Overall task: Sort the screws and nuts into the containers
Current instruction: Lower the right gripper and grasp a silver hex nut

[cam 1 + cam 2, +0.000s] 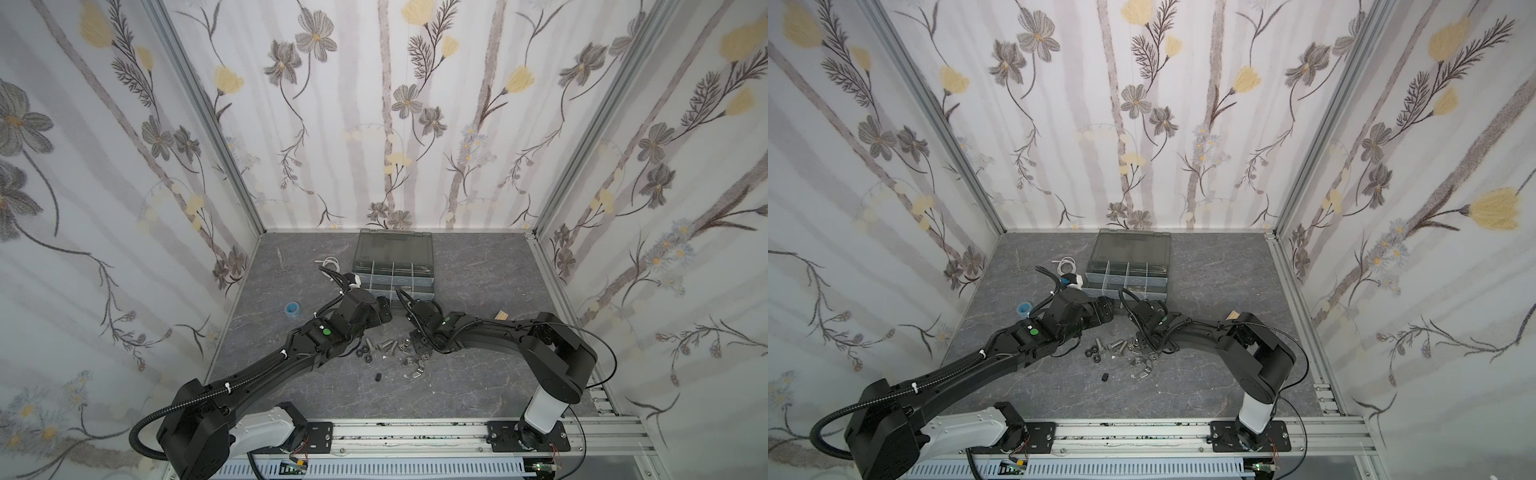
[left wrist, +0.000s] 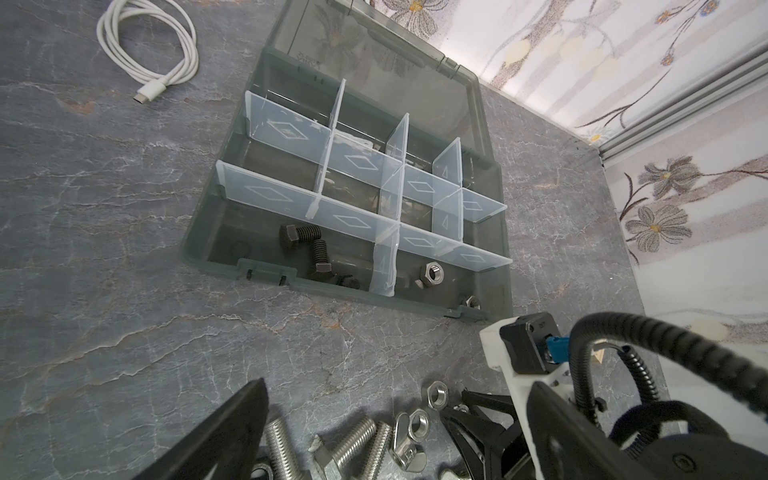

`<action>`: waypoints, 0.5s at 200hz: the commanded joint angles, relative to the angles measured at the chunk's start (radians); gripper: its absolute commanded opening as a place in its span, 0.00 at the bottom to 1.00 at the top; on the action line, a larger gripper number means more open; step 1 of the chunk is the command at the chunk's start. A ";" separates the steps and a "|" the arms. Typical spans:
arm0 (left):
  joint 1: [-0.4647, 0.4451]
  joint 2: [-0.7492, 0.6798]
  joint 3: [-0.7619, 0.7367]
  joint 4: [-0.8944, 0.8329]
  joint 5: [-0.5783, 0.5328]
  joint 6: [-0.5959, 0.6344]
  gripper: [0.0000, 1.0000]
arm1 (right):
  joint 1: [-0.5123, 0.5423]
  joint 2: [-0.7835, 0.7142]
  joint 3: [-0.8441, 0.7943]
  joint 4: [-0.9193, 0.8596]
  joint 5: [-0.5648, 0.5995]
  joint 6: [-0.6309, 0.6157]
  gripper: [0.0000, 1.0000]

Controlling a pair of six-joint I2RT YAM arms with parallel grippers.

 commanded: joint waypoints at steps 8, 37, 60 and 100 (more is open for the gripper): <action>0.003 0.006 0.005 0.024 -0.009 0.005 1.00 | -0.001 0.002 -0.009 -0.022 0.004 -0.005 0.24; 0.005 0.011 0.010 0.025 -0.006 0.006 1.00 | -0.002 -0.011 -0.015 -0.025 0.007 -0.004 0.22; 0.005 0.009 0.012 0.025 -0.005 0.008 1.00 | -0.005 -0.031 -0.009 -0.030 0.010 -0.006 0.21; 0.007 -0.001 0.005 0.025 -0.004 0.006 1.00 | -0.042 -0.086 0.042 -0.050 0.001 -0.038 0.22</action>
